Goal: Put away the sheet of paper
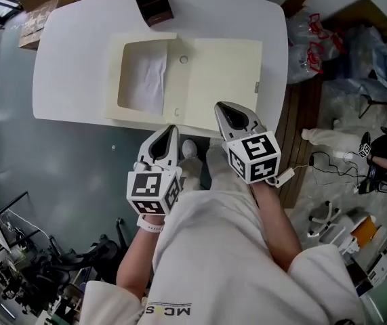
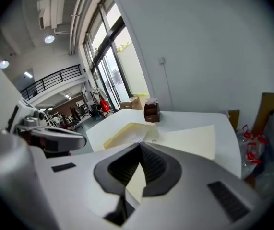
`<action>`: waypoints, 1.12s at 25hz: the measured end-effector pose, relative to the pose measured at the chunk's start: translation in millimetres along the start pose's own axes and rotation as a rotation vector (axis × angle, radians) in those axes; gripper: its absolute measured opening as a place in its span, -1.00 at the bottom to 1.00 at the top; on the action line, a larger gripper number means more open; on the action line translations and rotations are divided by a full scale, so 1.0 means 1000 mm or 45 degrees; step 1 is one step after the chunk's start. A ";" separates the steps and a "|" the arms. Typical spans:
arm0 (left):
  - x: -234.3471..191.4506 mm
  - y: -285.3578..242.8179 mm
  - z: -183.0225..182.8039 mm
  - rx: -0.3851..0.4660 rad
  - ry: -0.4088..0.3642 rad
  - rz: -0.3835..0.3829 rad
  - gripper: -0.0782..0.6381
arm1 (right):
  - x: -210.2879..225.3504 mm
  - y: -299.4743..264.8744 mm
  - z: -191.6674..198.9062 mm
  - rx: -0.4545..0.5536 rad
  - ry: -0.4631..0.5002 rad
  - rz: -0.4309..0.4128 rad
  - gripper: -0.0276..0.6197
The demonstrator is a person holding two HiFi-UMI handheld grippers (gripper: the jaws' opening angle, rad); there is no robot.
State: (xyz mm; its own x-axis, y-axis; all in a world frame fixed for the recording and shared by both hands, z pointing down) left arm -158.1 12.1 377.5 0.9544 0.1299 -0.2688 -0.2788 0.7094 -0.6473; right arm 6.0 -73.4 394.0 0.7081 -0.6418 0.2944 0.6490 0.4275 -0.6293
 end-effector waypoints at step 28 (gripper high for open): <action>0.060 0.049 -0.057 0.213 -0.154 0.143 -0.71 | 0.010 0.169 -0.006 0.354 0.076 0.362 -0.87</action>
State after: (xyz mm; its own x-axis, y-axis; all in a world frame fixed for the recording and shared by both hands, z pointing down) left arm -120.7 15.4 289.1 0.9270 0.2894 -0.2385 -0.3720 0.7896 -0.4880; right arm 121.4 -11.1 286.0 0.8582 -0.5055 0.0894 0.4860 0.7441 -0.4585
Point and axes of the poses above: the fingertips, and each gripper's own axes: y backward along the fingers, x to its right, z out of its underside, the point moved 7 cm from there along y, backward along the fingers, and after that the axes turned 6 degrees about -x, right-handed, at the moved point
